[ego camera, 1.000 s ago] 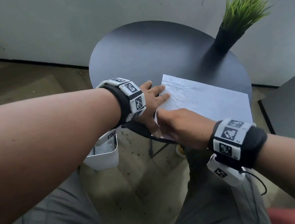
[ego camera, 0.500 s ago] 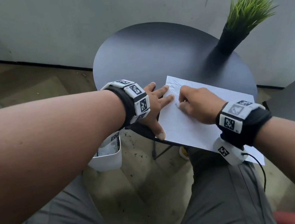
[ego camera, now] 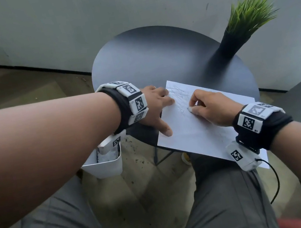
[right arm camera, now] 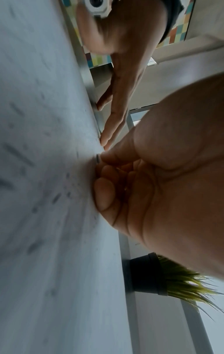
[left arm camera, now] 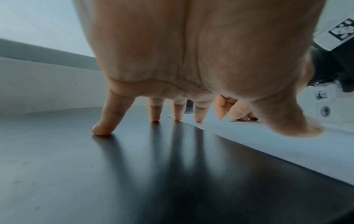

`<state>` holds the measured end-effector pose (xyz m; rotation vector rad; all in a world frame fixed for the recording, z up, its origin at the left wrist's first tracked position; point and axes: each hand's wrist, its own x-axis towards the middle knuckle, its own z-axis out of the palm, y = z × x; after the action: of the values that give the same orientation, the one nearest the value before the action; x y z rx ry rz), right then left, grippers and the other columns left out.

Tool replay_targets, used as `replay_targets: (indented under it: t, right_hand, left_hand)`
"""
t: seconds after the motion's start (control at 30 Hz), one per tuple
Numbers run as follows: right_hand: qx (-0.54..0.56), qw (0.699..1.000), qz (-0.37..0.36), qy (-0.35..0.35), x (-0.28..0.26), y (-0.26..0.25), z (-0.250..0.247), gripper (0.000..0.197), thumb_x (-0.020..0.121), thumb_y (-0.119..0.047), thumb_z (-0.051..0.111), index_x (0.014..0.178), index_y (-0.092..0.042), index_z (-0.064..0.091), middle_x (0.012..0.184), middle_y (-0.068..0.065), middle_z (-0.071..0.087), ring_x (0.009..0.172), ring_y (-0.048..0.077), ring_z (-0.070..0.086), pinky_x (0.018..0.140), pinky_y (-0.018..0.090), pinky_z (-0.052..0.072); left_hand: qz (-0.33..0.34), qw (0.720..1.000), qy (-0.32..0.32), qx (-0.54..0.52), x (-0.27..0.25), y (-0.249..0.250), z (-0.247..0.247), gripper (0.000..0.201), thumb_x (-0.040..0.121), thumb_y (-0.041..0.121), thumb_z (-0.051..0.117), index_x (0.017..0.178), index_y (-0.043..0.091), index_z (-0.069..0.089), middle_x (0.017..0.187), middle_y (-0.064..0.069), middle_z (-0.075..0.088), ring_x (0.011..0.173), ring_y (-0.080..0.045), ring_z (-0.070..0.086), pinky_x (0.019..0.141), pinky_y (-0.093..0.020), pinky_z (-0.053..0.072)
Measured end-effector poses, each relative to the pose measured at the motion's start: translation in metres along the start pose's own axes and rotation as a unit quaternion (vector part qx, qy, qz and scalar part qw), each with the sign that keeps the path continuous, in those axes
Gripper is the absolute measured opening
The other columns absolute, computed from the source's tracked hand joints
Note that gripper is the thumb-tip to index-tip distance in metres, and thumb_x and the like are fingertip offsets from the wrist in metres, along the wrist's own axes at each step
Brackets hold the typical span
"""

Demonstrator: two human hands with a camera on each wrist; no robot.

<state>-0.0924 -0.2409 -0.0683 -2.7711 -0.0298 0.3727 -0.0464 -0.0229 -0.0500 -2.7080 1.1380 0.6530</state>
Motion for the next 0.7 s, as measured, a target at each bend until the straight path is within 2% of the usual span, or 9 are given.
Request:
replay_targets:
  t: [0.07,0.1,0.13,0.2,0.23,0.33,0.43,0.57,0.7]
  right_hand:
    - [0.005,1.0,0.001,-0.017,-0.003,0.0,-0.003,0.008,0.091,-0.036,0.059,0.093,-0.028,0.057,0.083,-0.009,0.062,0.078,0.011,0.057,0.067,0.026,0.039]
    - [0.006,1.0,0.002,-0.028,-0.004,-0.001,-0.005,0.008,0.09,-0.035,0.059,0.092,-0.028,0.057,0.083,-0.009,0.063,0.078,0.012,0.057,0.066,0.026,0.04]
    - [0.008,0.999,0.004,-0.037,-0.005,-0.003,-0.007,0.008,0.089,-0.035,0.06,0.091,-0.028,0.057,0.083,-0.009,0.064,0.078,0.012,0.058,0.067,0.026,0.042]
    - [0.021,0.999,0.002,-0.044,-0.004,-0.006,-0.009,0.008,0.089,-0.035,0.059,0.092,-0.028,0.056,0.08,-0.008,0.065,0.073,0.011,0.059,0.067,0.028,0.044]
    - [0.031,0.999,-0.005,-0.039,-0.003,-0.009,-0.009,0.008,0.09,-0.035,0.058,0.092,-0.028,0.055,0.078,-0.007,0.066,0.069,0.01,0.059,0.068,0.028,0.046]
    - [0.051,0.998,-0.032,-0.01,0.007,-0.019,-0.007,0.009,0.091,-0.036,0.058,0.094,-0.028,0.053,0.074,-0.007,0.068,0.066,0.01,0.06,0.07,0.031,0.052]
    - [0.028,0.999,-0.028,0.001,0.017,-0.029,-0.005,0.012,0.091,-0.036,0.058,0.096,-0.026,0.055,0.082,-0.008,0.067,0.076,0.015,0.063,0.073,0.031,0.051]
    - [-0.038,0.999,-0.02,0.019,0.017,-0.036,-0.001,0.009,0.09,-0.031,0.057,0.093,-0.023,0.058,0.092,-0.002,0.064,0.088,0.022,0.058,0.074,0.031,0.045]
    - [-0.081,0.981,-0.157,-0.077,-0.003,-0.052,0.005,0.011,0.09,-0.026,0.058,0.1,-0.022,0.061,0.094,-0.002,0.063,0.087,0.022,0.057,0.079,0.034,0.047]
  left_hand:
    - [-0.014,1.0,0.027,0.002,0.0,-0.003,0.001,0.11,0.067,0.081,0.066,0.154,0.03,0.023,0.157,0.003,0.022,0.142,-0.025,0.026,0.096,-0.043,0.04]
    - [-0.025,0.999,0.028,0.01,0.0,-0.003,0.002,0.116,0.064,0.083,0.066,0.155,0.029,0.018,0.158,0.003,0.021,0.142,-0.025,0.025,0.097,-0.044,0.04]
    - [-0.037,0.999,0.021,0.02,-0.002,-0.002,0.003,0.121,0.063,0.084,0.066,0.157,0.029,0.012,0.161,0.001,0.014,0.144,-0.027,0.02,0.102,-0.047,0.036]
    - [-0.051,0.998,0.001,0.031,-0.004,0.001,0.004,0.128,0.063,0.085,0.065,0.159,0.027,0.002,0.166,0.001,-0.003,0.15,-0.03,0.006,0.112,-0.052,0.024]
    - [-0.051,0.998,-0.004,0.031,-0.005,0.002,0.004,0.13,0.063,0.085,0.065,0.159,0.027,0.0,0.167,0.003,-0.009,0.15,-0.031,0.001,0.113,-0.054,0.021]
    - [-0.037,0.998,-0.019,0.037,-0.003,0.004,0.005,0.134,0.06,0.087,0.065,0.159,0.03,-0.005,0.166,0.007,-0.014,0.149,-0.035,0.002,0.11,-0.056,0.028]
    - [-0.03,0.998,-0.025,0.056,-0.003,0.004,0.007,0.136,0.058,0.089,0.064,0.158,0.032,-0.008,0.166,0.008,-0.013,0.149,-0.036,0.004,0.107,-0.054,0.031]
    - [-0.032,0.998,-0.027,0.051,0.0,0.003,0.007,0.138,0.056,0.089,0.066,0.157,0.034,-0.011,0.166,0.008,-0.014,0.149,-0.038,0.001,0.108,-0.057,0.03]
    - [-0.03,0.999,-0.033,0.03,0.004,0.001,0.008,0.139,0.052,0.087,0.07,0.155,0.042,-0.011,0.166,0.004,-0.016,0.15,-0.042,-0.004,0.111,-0.061,0.026]
